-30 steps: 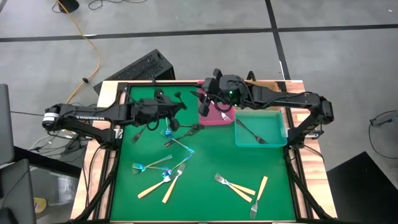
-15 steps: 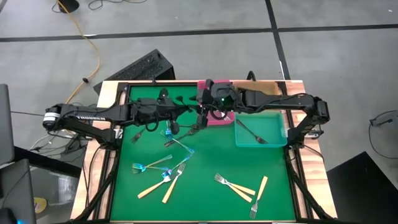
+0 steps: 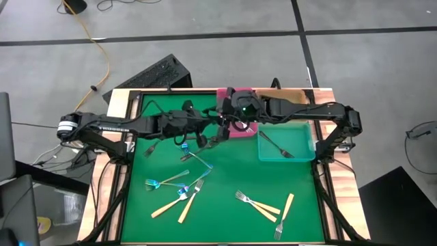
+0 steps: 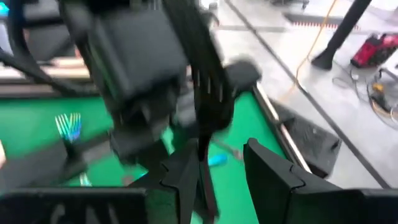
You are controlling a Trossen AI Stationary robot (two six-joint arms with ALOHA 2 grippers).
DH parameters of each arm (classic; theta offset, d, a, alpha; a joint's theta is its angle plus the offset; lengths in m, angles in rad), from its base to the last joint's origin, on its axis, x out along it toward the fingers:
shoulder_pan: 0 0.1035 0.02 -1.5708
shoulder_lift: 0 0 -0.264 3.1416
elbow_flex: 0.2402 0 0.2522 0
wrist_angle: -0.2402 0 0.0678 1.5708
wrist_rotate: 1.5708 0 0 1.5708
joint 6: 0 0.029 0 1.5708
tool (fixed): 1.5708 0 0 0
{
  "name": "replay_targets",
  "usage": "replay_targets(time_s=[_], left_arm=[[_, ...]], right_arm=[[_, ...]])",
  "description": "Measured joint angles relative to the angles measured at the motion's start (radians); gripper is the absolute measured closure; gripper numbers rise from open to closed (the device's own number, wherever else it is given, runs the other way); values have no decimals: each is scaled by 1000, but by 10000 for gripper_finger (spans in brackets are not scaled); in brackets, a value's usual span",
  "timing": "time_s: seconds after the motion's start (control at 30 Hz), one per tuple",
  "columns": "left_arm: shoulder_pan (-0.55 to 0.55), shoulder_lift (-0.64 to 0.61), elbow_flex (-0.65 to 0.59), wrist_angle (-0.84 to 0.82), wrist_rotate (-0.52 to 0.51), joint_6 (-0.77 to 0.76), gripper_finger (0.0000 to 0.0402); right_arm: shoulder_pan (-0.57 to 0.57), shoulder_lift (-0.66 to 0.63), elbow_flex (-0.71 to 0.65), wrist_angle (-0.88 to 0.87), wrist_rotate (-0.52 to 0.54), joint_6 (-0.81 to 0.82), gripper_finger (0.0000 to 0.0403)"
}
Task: Sort silverware by color (type)
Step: Put the black fork into the blue bin
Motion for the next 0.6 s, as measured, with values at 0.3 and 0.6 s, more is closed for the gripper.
replay_targets(time_s=[0.3, 0.6], left_arm=[[14, -22, 1, 33, -35, 3, 401], [16, -22, 1, 46, 56, 33, 402]], right_arm=[[-22, -5, 0, -67, 12, 18, 253], [-20, -5, 0, -47, -30, 9, 253]])
